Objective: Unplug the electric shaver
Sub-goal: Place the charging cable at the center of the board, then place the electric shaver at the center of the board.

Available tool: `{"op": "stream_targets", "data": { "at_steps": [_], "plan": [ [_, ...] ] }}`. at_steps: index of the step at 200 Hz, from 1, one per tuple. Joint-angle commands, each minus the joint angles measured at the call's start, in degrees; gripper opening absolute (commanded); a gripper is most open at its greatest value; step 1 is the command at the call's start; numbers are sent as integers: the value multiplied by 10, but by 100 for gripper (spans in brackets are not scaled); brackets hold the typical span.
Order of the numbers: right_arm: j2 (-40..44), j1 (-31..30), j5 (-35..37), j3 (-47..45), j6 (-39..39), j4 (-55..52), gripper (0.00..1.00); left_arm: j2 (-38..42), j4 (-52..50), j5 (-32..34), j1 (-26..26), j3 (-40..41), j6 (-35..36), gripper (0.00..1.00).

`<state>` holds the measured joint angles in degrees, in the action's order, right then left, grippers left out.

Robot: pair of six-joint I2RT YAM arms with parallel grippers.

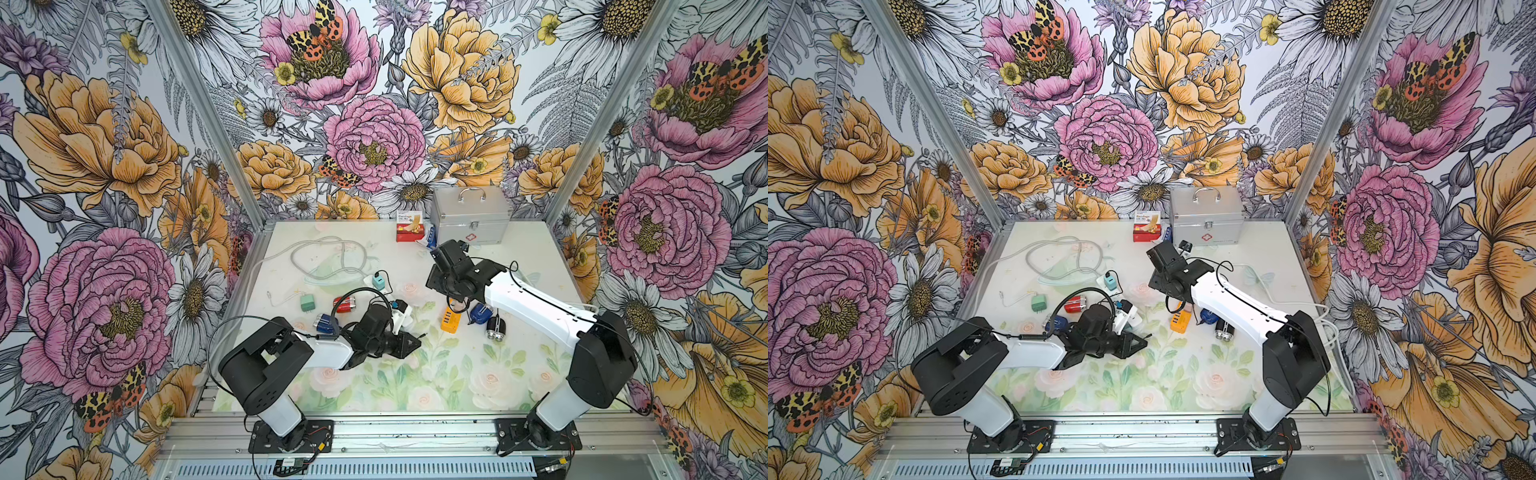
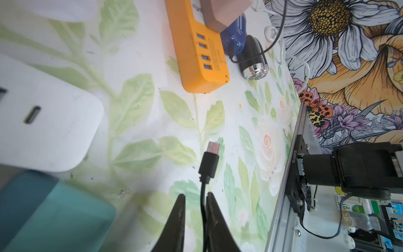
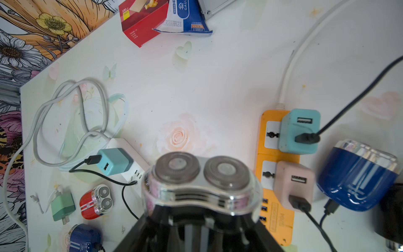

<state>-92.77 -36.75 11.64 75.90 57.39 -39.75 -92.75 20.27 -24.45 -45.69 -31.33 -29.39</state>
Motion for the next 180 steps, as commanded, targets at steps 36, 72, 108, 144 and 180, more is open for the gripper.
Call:
{"op": "stream_targets", "data": {
  "at_steps": [36,72,108,144,180],
  "plan": [
    [-18,5,18,16,-31,18,30,13,-43,28,-12,-21,11,40],
    [-29,5,19,24,-52,18,30,76,-140,72,-12,-38,33,64],
    [-45,6,22,43,-72,18,30,157,-256,137,-6,-61,55,76],
    [-63,6,21,73,-95,18,30,244,-335,200,31,-81,50,81],
    [-81,0,14,123,-131,17,30,343,-348,212,150,-83,7,86]
  ]
}}
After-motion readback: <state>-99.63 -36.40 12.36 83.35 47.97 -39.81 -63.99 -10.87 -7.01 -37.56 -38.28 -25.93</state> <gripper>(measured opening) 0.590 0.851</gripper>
